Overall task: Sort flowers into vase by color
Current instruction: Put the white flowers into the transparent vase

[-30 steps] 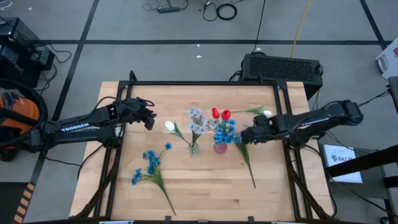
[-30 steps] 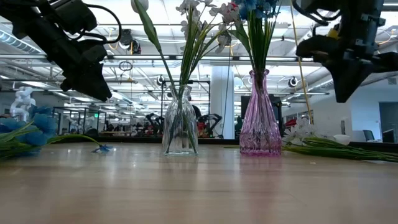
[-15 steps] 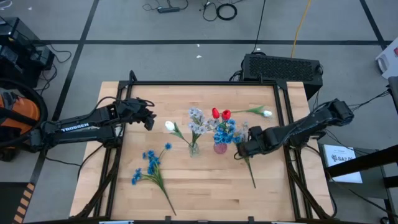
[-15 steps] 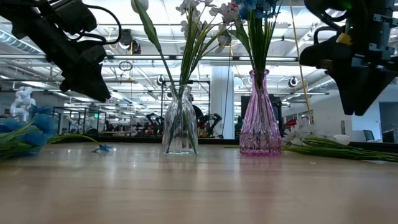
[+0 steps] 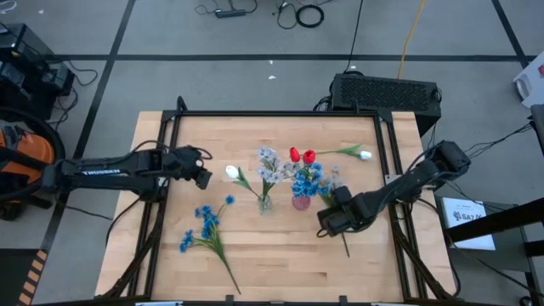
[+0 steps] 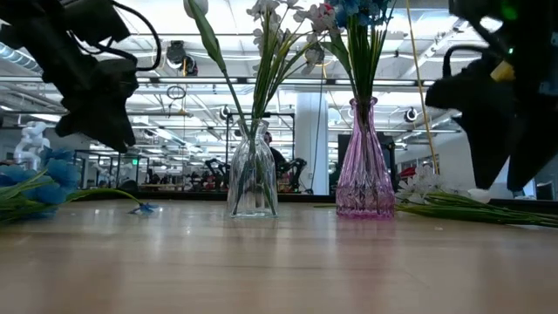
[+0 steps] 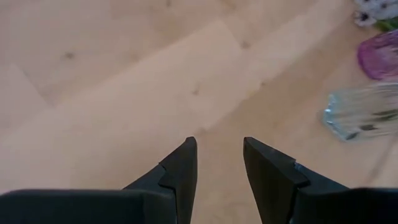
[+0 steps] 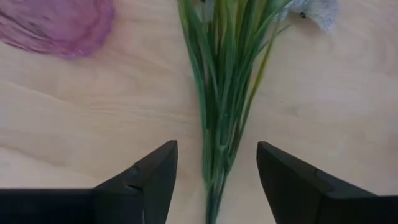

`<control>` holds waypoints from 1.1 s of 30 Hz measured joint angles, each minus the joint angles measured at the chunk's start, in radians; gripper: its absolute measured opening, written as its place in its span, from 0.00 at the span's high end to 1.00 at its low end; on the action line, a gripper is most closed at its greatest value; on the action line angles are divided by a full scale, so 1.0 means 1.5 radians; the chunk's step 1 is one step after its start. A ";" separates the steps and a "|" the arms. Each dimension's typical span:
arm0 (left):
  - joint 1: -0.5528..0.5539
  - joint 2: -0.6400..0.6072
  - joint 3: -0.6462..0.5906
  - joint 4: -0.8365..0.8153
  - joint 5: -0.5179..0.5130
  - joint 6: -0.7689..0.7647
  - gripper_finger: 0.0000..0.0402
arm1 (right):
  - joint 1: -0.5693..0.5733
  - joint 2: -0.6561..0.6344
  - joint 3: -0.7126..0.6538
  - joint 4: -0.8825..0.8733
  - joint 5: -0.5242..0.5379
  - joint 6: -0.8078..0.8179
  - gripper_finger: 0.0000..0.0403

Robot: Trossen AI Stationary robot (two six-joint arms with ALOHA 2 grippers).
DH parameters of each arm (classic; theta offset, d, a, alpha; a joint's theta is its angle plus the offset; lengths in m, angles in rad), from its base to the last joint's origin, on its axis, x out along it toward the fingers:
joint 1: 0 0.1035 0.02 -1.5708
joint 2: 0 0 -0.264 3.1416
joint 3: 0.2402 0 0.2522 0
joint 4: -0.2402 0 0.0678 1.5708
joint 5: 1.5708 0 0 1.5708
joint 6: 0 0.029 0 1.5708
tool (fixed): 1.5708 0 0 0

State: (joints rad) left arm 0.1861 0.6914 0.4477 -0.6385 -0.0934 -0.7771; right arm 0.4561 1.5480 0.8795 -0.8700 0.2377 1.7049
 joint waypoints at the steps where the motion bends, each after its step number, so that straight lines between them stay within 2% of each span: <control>1: -0.020 0.000 0.000 0.000 -0.010 -0.025 0.66 | 0.000 0.013 0.000 0.003 0.000 -0.007 0.47; 6: -0.133 0.000 0.000 0.000 -0.078 -0.168 0.66 | 0.003 0.072 0.000 0.041 -0.003 -0.024 0.47; 9: -0.205 0.005 0.000 0.005 -0.108 -0.250 0.66 | 0.010 0.102 0.002 0.069 -0.008 -0.029 0.52; 12: -0.284 0.021 0.000 0.026 -0.151 -0.334 0.66 | 0.030 0.125 0.003 0.083 0.004 -0.024 0.65; 16: -0.386 0.073 0.000 0.074 -0.210 -0.439 0.66 | 0.073 0.127 0.003 0.087 0.022 0.023 0.91; 17: -0.409 0.089 0.000 0.082 -0.223 -0.464 0.66 | 0.086 0.123 0.002 0.080 0.028 0.045 0.95; 22: -0.502 0.158 0.000 0.107 -0.269 -0.595 0.66 | 0.170 0.080 -0.002 0.025 -0.031 0.183 0.97; 25: -0.547 0.192 0.000 0.149 -0.271 -0.630 0.66 | 0.223 0.042 -0.002 0.026 -0.075 0.206 0.99; 27: -0.570 0.214 0.000 0.187 -0.271 -0.630 0.66 | 0.261 0.018 -0.002 0.043 -0.079 0.204 0.99; 31: -0.594 0.245 0.000 0.248 -0.272 -0.630 0.66 | 0.335 -0.023 -0.002 0.134 -0.008 0.191 0.99; 33: -0.598 0.255 0.000 0.286 -0.277 -0.620 0.66 | 0.366 -0.034 -0.002 0.194 0.092 0.152 0.99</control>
State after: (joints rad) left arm -0.7116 1.0735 0.4477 -0.2095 -0.5086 -1.7064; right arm 1.0047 1.4971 0.8768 -0.5793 0.3752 1.9324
